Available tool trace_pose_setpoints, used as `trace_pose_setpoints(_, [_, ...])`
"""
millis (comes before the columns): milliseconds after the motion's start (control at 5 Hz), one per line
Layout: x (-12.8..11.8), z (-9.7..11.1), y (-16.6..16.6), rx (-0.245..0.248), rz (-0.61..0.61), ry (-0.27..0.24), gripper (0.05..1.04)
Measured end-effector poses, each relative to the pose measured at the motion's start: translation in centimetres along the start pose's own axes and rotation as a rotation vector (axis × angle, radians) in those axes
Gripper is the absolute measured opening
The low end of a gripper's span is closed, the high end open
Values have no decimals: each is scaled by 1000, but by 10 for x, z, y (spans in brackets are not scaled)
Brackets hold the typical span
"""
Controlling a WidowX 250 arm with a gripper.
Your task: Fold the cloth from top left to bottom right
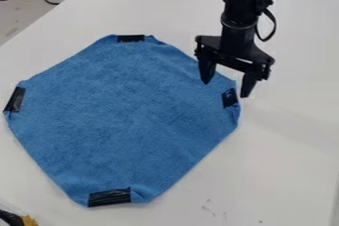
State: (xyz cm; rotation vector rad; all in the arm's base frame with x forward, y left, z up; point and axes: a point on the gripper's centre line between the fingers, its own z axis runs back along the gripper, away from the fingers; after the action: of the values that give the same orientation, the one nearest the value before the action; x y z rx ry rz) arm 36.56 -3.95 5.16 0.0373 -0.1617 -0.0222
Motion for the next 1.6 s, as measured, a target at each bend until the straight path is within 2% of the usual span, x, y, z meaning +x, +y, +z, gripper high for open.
trace_pose_setpoints(400, [37,3,60,42,-119,-25,1000])
trace_pose_setpoints(600, [55,0,109,76,-154,-30,1000])
trace_pose_setpoints(800, [60,-6,150,101,-147,-16,1001])
trace_pose_setpoints(1000, [55,-9,173,119,-107,-32,1001])
trace_pose_setpoints(1200, [51,-23,182,110,-100,-18,1001])
trace_pose_setpoints(1600, [62,-43,208,100,-103,3,1001])
